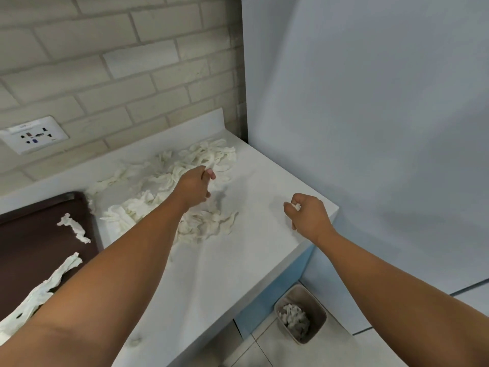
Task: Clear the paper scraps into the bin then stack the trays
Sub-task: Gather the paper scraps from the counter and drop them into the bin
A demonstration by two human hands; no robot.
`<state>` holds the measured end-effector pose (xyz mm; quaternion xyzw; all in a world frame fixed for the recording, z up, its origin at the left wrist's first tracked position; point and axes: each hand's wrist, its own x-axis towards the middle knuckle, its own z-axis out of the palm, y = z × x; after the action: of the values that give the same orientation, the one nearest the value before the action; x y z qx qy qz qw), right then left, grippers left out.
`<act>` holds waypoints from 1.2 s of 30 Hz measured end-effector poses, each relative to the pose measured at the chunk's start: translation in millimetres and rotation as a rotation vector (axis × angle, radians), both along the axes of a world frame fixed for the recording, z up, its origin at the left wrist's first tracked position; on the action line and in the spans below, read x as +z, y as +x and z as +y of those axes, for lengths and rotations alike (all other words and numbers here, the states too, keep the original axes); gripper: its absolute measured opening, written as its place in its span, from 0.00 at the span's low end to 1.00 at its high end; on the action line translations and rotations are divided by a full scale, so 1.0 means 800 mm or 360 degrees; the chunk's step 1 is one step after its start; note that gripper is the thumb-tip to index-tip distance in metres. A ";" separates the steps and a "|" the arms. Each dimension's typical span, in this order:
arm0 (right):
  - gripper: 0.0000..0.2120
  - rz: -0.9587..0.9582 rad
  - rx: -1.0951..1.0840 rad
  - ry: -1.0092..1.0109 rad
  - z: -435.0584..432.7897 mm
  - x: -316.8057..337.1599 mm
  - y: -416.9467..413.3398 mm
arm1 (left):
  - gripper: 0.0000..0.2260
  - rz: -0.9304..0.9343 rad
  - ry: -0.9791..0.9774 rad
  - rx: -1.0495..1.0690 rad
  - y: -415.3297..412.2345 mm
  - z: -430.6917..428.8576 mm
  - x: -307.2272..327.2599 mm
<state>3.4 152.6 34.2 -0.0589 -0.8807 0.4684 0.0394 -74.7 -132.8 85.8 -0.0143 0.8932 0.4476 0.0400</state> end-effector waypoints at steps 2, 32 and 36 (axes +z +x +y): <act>0.15 0.0058 0.0020 0.0087 0.002 0.005 0.005 | 0.15 -0.0037 0.0312 0.0096 0.009 0.010 0.017; 0.30 -0.0650 -0.0532 -0.0373 0.166 -0.195 0.188 | 0.21 -0.1113 0.0477 -0.0104 0.222 0.323 -0.241; 0.28 -0.0897 -0.0598 -0.0319 0.169 -0.285 0.205 | 0.21 -0.1320 0.0282 -0.0143 0.227 0.323 -0.348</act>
<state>167.2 288.1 -193.5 -0.3504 -0.7804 0.5024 -0.1257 106.6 125.2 -192.9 -0.1508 0.7593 0.4768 0.4164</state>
